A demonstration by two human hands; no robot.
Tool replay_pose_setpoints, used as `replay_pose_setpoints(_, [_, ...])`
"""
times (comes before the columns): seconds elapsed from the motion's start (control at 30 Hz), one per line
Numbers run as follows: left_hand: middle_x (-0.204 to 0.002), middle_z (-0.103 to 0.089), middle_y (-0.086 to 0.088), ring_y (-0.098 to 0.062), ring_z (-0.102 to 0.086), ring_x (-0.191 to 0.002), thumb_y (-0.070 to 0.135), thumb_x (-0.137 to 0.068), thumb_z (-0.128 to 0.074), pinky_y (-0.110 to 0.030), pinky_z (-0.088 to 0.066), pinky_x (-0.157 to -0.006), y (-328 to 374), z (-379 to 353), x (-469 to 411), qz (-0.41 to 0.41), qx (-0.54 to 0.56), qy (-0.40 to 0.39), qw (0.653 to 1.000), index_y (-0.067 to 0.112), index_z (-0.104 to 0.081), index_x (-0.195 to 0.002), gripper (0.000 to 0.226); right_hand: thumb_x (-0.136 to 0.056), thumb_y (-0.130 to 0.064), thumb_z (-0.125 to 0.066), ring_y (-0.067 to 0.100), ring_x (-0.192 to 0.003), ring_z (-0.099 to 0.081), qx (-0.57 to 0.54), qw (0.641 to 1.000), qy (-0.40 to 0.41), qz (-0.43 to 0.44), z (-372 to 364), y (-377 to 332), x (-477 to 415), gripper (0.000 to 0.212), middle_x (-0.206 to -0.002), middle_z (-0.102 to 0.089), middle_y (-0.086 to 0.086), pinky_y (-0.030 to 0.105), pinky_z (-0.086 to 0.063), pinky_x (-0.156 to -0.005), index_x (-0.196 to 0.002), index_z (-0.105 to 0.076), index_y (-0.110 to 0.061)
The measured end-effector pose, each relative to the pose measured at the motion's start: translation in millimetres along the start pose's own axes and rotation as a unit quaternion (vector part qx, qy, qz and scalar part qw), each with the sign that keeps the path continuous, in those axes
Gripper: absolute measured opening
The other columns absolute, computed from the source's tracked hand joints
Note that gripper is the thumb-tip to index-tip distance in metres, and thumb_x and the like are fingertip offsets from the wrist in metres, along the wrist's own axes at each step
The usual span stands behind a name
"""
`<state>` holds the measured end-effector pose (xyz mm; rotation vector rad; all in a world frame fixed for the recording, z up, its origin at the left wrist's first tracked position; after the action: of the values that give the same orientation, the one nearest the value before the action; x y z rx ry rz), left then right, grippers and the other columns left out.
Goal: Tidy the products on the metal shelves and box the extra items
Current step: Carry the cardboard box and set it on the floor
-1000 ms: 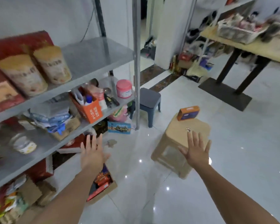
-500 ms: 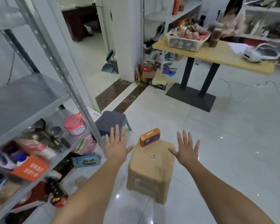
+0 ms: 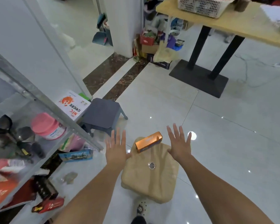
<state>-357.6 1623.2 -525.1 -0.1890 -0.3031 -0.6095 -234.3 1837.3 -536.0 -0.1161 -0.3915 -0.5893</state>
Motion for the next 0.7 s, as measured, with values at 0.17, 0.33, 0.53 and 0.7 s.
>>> replay_pose_setpoints(0.17, [-0.151,0.035,-0.005,-0.03,0.019,-0.148,0.073,-0.088,-0.033,-0.05,0.01,-0.118,9,-42,-62,-0.019,0.023,-0.003,1.0,0.022,0.027,-0.148,0.099,-0.087,0.009,-0.046,0.028,-0.148,0.018,-0.004,1.0,0.021,0.018,-24,-9,-64,0.103,-0.156,0.031,-0.004,0.057,-0.003,-0.116,-0.148,0.027,-0.031])
replay_pose_setpoints(0.33, [-0.158,0.03,-0.006,-0.028,0.023,-0.147,0.083,-0.078,-0.032,-0.051,0.013,-0.116,22,-87,-90,-0.051,0.039,-0.052,0.997,0.022,0.037,-0.139,0.11,-0.096,-0.005,-0.041,0.036,-0.134,-0.038,-0.419,0.871,0.0,-0.257,-55,-17,-113,0.064,-0.159,-0.016,0.016,0.036,-0.04,-0.095,-0.155,-0.018,-0.017])
replay_pose_setpoints(0.53, [-0.16,0.026,-0.006,-0.027,0.025,-0.147,0.08,-0.08,-0.039,-0.052,0.012,-0.116,31,-121,-110,-0.111,0.033,-0.086,0.99,0.019,0.031,-0.146,0.114,-0.084,-0.035,-0.07,0.038,-0.12,-0.05,-0.556,0.727,-0.15,-0.375,-69,-38,-155,0.054,-0.134,-0.049,0.011,0.053,-0.054,-0.071,-0.127,-0.051,-0.008])
replay_pose_setpoints(0.7, [-0.158,0.027,-0.002,-0.025,0.021,-0.148,0.075,-0.089,-0.03,-0.049,0.012,-0.118,8,-122,-91,-0.054,0.093,-0.139,0.984,0.02,0.021,-0.152,0.097,-0.077,-0.002,-0.064,0.035,-0.093,-0.065,-0.616,0.671,-0.131,-0.392,-87,-55,-130,0.01,-0.099,-0.065,0.019,0.052,-0.057,-0.078,-0.085,-0.059,-0.002])
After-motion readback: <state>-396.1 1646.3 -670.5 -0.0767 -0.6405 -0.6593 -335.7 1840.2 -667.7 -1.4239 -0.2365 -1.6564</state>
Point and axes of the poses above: each hand's wrist, its own x-axis away from the middle knuckle, its own z-axis out of the back of the hand, y = z × x, the point moved 1 cm from there along -x, towards the middle knuckle
